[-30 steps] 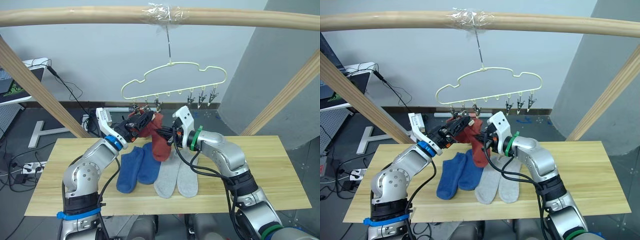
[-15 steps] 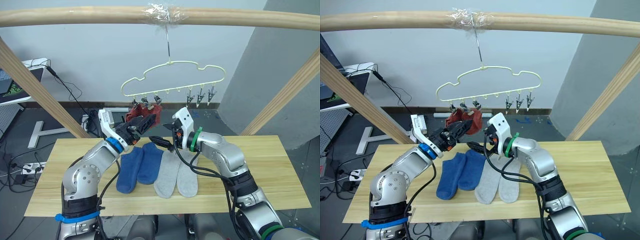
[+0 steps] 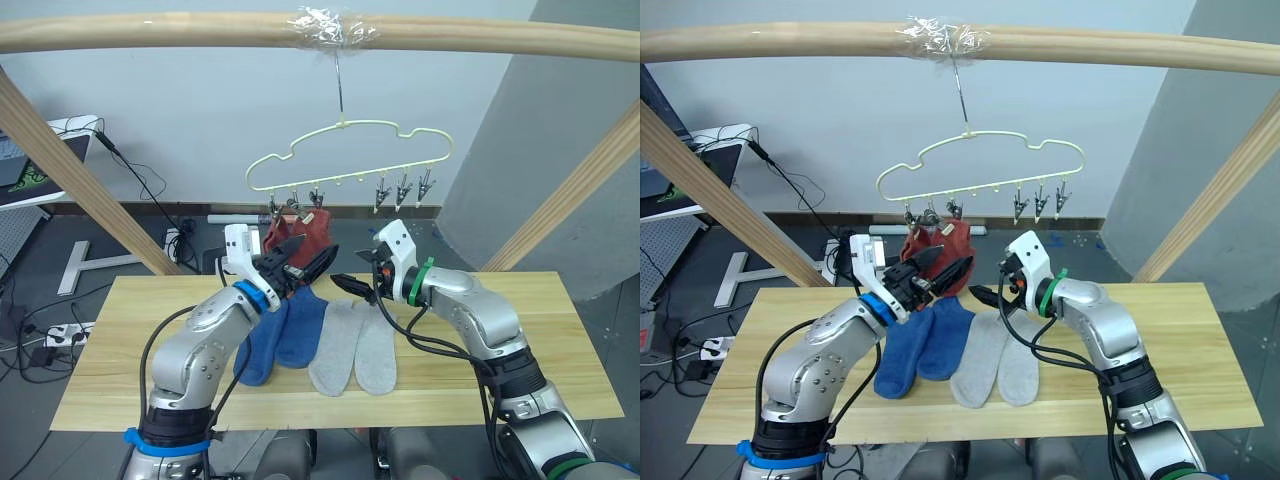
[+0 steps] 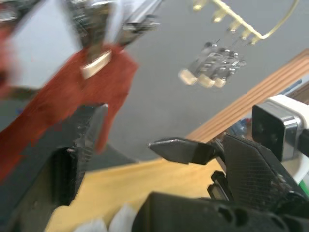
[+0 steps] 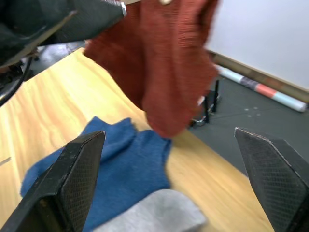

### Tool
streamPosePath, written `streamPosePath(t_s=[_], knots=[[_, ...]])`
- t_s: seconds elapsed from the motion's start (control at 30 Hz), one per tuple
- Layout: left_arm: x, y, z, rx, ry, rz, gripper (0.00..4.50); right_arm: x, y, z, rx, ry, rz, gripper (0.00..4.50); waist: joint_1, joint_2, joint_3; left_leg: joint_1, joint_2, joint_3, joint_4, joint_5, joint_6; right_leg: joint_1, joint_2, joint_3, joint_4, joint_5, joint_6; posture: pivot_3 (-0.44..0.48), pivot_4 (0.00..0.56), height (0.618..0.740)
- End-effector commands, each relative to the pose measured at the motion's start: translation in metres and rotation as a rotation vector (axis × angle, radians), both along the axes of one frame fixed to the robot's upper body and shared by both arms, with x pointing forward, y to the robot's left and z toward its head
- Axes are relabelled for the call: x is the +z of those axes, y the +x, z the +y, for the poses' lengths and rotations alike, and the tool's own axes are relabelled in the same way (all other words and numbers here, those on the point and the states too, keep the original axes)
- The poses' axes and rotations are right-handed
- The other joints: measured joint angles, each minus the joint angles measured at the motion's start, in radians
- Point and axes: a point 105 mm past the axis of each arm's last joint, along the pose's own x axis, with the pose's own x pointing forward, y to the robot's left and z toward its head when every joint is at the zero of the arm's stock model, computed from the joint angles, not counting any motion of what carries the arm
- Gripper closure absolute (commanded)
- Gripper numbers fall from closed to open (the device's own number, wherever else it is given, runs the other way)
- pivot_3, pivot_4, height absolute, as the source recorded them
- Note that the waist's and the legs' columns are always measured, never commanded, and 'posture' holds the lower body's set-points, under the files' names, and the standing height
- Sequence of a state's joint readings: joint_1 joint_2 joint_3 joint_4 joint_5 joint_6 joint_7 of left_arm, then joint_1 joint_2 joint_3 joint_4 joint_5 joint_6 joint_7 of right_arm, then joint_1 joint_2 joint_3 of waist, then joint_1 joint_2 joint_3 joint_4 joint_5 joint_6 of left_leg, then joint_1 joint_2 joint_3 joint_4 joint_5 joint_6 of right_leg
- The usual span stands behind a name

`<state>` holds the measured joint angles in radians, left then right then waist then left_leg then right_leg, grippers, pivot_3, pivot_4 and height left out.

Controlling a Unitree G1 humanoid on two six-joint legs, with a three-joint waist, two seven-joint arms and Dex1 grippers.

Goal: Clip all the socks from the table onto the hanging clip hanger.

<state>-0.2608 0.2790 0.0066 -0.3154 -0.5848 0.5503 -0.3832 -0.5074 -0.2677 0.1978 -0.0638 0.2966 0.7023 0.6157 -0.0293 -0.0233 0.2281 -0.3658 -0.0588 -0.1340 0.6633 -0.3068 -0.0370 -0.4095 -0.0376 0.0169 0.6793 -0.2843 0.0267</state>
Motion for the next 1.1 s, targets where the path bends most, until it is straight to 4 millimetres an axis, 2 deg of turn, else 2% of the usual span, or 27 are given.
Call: streamPosePath(t_s=[0.03, 0.1, 0.2, 0.3, 0.53, 0.9, 1.1], knots=[[0.015, 0.005, -0.006, 0.031, 0.049, -0.124, 1.43, 0.016, -0.005, -0.005, 0.010, 0.024, -0.065, 0.00, 0.000, 0.000, 0.000, 0.000, 0.000, 0.000, 0.000, 0.000, 0.000, 0.000, 0.000, 0.000, 0.000, 0.000, 0.000, -0.008, 0.211, 0.740], [0.019, 0.013, -0.005, 0.085, 0.070, -0.164, 2.04, 0.019, -0.007, -0.011, 0.011, 0.026, -0.071, 0.00, 0.000, 0.000, 0.000, 0.000, 0.000, 0.000, 0.000, 0.000, 0.000, 0.000, 0.000, 0.000, 0.000, 0.000, 0.000, -0.008, 0.211, 0.740], [0.025, 0.026, -0.001, 0.160, 0.060, -0.198, 2.04, 0.027, -0.010, -0.017, 0.002, 0.032, -0.084, 0.00, 0.002, 0.000, 0.000, -0.001, 0.000, 0.000, 0.001, 0.000, 0.000, 0.000, 0.000, 0.000, 0.000, 0.000, 0.000, -0.019, 0.211, 0.740], [0.020, 0.036, -0.001, 0.177, 0.084, -0.200, 2.04, 0.032, -0.009, -0.020, -0.015, 0.041, -0.092, 0.00, 0.000, 0.000, 0.000, -0.001, 0.000, 0.000, 0.001, 0.000, 0.000, 0.000, 0.000, 0.000, 0.000, 0.000, 0.000, -0.032, 0.211, 0.740], [0.020, 0.061, -0.007, 0.223, 0.112, -0.213, 2.04, 0.034, -0.005, -0.021, -0.051, 0.050, -0.095, 0.00, 0.000, 0.000, 0.000, -0.001, 0.000, 0.000, 0.001, 0.000, 0.000, 0.000, 0.000, 0.000, 0.000, 0.000, 0.000, -0.047, 0.207, 0.740], [0.030, 0.067, -0.026, 0.186, 0.108, -0.277, 2.04, 0.035, -0.005, -0.026, -0.075, 0.056, -0.095, 0.00, -0.002, 0.000, 0.000, -0.001, 0.000, 0.001, 0.001, 0.000, 0.000, 0.000, 0.000, 0.000, 0.000, 0.000, 0.000, -0.061, 0.206, 0.740], [0.027, 0.062, -0.033, 0.155, 0.118, -0.290, 2.04, 0.035, -0.005, -0.028, -0.086, 0.058, -0.093, 0.00, -0.003, 0.000, 0.000, -0.001, 0.000, 0.001, 0.001, 0.000, 0.000, 0.000, 0.000, 0.000, 0.000, 0.000, 0.000, -0.067, 0.205, 0.740]])
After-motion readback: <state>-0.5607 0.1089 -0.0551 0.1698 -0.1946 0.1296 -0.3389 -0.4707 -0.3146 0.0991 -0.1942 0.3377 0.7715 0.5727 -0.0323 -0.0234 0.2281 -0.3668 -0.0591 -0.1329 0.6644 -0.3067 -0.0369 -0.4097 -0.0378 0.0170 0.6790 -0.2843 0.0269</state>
